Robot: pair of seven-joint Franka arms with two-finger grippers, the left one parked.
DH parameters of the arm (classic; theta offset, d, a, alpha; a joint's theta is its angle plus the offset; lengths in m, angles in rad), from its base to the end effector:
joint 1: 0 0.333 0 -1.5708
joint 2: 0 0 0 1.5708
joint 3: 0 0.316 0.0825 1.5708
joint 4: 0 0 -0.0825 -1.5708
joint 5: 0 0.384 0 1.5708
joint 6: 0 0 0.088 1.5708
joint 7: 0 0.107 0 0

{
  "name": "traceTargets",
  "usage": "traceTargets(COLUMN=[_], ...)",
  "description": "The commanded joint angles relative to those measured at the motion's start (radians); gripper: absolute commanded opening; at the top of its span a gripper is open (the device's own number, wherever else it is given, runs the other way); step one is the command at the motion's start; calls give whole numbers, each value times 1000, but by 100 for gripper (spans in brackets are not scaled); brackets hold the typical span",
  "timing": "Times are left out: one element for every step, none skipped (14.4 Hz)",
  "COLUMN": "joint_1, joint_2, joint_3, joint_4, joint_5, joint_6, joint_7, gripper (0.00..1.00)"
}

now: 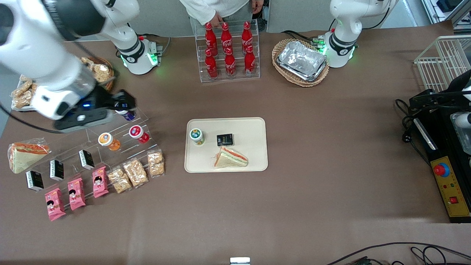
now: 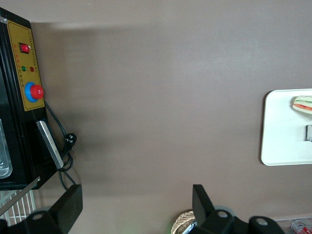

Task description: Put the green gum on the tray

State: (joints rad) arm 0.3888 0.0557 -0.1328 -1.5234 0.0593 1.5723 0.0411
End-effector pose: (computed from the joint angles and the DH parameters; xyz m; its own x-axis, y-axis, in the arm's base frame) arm 0.5510 0.1530 0.6160 0.9769 0.2134 -0.0084 0.2127 -0.9758 -0.0516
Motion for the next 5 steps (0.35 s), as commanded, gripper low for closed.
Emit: traceTargets(joint_1=[-134,-183,-227,-255,-275], joint_2=[-5,-4,-2,-1,-1], joint_3=[24,25,32,35,38], joint_4=[8,8,8,8,8], joint_5=[17,17,20,23,25], joint_6=[-32,-32,-32,-32,-32], joint_7=[-92,-92,-92,-93,-105], gripper=[100,100,100,100,100])
